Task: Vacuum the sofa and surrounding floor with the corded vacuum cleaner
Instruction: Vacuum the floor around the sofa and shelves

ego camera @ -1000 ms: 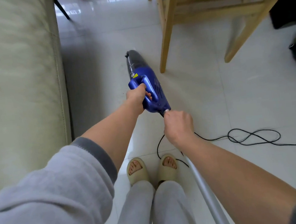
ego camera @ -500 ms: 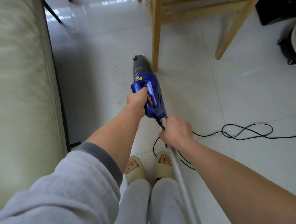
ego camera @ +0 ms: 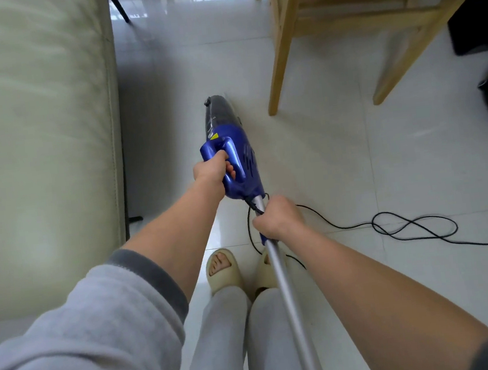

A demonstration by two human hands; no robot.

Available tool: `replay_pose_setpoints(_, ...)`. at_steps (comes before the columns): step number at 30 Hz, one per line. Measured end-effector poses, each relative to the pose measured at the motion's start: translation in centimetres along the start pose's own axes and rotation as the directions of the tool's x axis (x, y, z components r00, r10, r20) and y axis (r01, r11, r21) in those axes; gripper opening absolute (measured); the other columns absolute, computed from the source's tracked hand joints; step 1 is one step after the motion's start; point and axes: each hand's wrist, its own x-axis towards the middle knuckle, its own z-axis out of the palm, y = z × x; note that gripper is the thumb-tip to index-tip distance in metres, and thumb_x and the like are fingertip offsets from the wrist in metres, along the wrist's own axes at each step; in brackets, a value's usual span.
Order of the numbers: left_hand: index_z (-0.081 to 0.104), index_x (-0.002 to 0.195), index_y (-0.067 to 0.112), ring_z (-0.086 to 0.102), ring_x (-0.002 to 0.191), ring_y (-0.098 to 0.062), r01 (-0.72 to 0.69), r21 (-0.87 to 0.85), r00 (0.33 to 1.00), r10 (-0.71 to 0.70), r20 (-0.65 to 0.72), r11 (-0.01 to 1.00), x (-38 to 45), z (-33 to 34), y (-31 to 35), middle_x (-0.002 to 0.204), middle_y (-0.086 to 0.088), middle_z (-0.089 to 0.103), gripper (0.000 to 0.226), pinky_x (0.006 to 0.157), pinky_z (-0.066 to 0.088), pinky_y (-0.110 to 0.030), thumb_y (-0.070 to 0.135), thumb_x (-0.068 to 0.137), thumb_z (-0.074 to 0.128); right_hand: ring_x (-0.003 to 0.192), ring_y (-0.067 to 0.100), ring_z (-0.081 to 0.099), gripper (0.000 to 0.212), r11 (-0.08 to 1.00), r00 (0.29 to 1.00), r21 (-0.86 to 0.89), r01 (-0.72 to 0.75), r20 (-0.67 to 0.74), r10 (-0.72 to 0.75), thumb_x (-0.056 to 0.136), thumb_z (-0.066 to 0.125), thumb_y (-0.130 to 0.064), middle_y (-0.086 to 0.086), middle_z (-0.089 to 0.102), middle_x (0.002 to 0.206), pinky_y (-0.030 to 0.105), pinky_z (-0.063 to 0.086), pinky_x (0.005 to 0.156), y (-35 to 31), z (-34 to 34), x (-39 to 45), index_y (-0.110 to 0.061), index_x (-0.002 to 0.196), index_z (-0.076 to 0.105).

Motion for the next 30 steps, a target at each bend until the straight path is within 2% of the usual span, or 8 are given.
replay_pose_setpoints(3,0.052,0.069,0.009,0.046,0.041,-0.011,-0.004,-0.015,1.0,0.003,-0.019,1.0,0.0,-1.1,0.4,0.044,0.002,0.049,0.019,0.041,0.043,-0.016,0.005,0.087,0.055,0.075,0.025,0.06,0.017,0.999,1.0,-0.034,0.026,-0.001,-0.026,0.082,0.057,-0.012,0.004,0.062,0.086,0.028,0.042,0.059,-0.9,0.5,-0.4,-0.011,0.099,0.057)
replay_pose_setpoints(8,0.052,0.071,0.008,0.048,0.049,-0.012,-0.004,-0.047,0.999,0.003,-0.04,0.999,0.6,-3.5,0.9,0.051,0.0,0.051,0.019,0.049,0.046,-0.02,0.006,0.089,0.055,0.063,0.021,0.05,0.008,0.988,0.995,-0.114,0.101,-0.009,-0.103,0.082,0.056,-0.009,-0.001,0.05,0.068,0.025,0.033,0.051,-2.6,1.1,-1.1,-0.014,0.087,0.053)
replay_pose_setpoints(11,0.053,0.072,0.008,0.049,0.046,-0.01,-0.007,-0.064,0.998,0.003,-0.069,0.998,1.3,-5.0,1.2,0.054,-0.001,0.051,0.016,0.045,0.045,-0.02,0.006,0.088,0.056,0.07,0.025,0.053,0.007,0.98,0.991,-0.146,0.135,0.01,-0.135,0.081,0.055,-0.008,0.001,0.055,0.074,0.025,0.036,0.056,-3.9,1.7,-1.5,-0.014,0.082,0.053)
replay_pose_setpoints(14,0.054,0.075,0.008,0.05,0.038,-0.007,-0.003,-0.081,0.997,-0.004,-0.082,0.997,1.8,-6.5,1.4,0.045,0.002,0.052,0.014,0.043,0.045,-0.02,0.006,0.088,0.056,0.074,0.027,0.055,0.018,0.973,0.986,-0.162,0.164,0.054,-0.157,0.081,0.054,-0.007,0.001,0.053,0.073,0.026,0.039,0.06,-4.9,2.3,-1.7,-0.017,0.07,0.043)
replay_pose_setpoints(18,0.053,0.071,0.008,0.047,0.029,-0.004,-0.003,-0.107,0.995,-0.007,-0.098,0.994,2.1,-8.5,1.5,0.033,0.006,0.048,0.017,0.044,0.044,-0.02,0.005,0.088,0.055,0.073,0.026,0.053,0.011,0.966,0.982,-0.181,0.185,0.071,-0.175,0.08,0.054,-0.007,0.0,0.051,0.07,0.025,0.034,0.052,-6.2,3.2,-1.9,-0.014,0.077,0.047)
replay_pose_setpoints(20,0.052,0.07,0.008,0.047,0.03,-0.005,-0.004,-0.112,0.995,-0.008,-0.099,0.994,2.1,-9.2,1.5,0.039,0.003,0.05,0.018,0.043,0.044,-0.02,0.004,0.088,0.054,0.073,0.026,0.053,0.009,0.964,0.981,-0.189,0.189,0.073,-0.178,0.08,0.055,-0.007,0.0,0.049,0.069,0.025,0.031,0.048,-6.5,3.5,-2.0,-0.013,0.082,0.048)
replay_pose_setpoints(23,0.053,0.071,0.007,0.05,0.044,-0.009,-0.006,-0.11,0.995,-0.005,-0.097,0.994,2.2,-9.8,1.3,0.056,-0.001,0.051,0.017,0.044,0.045,-0.02,0.004,0.088,0.053,0.071,0.026,0.052,0.015,0.959,0.978,-0.197,0.202,0.089,-0.188,0.08,0.053,-0.006,0.001,0.049,0.071,0.025,0.031,0.047,-6.6,4.0,-2.2,-0.014,0.073,0.042)
replay_pose_setpoints(30,0.056,0.078,0.007,0.051,0.05,-0.01,0.012,-0.085,0.997,-0.018,-0.075,0.996,2.4,-10.1,0.8,0.06,-0.002,0.053,0.012,0.05,0.047,-0.021,0.005,0.089,0.052,0.069,0.027,0.052,0.022,0.958,0.982,-0.22,0.184,0.086,-0.169,0.079,0.051,-0.006,0.002,0.052,0.069,0.025,0.029,0.045,-6.3,4.4,-2.1,-0.016,0.068,0.036)
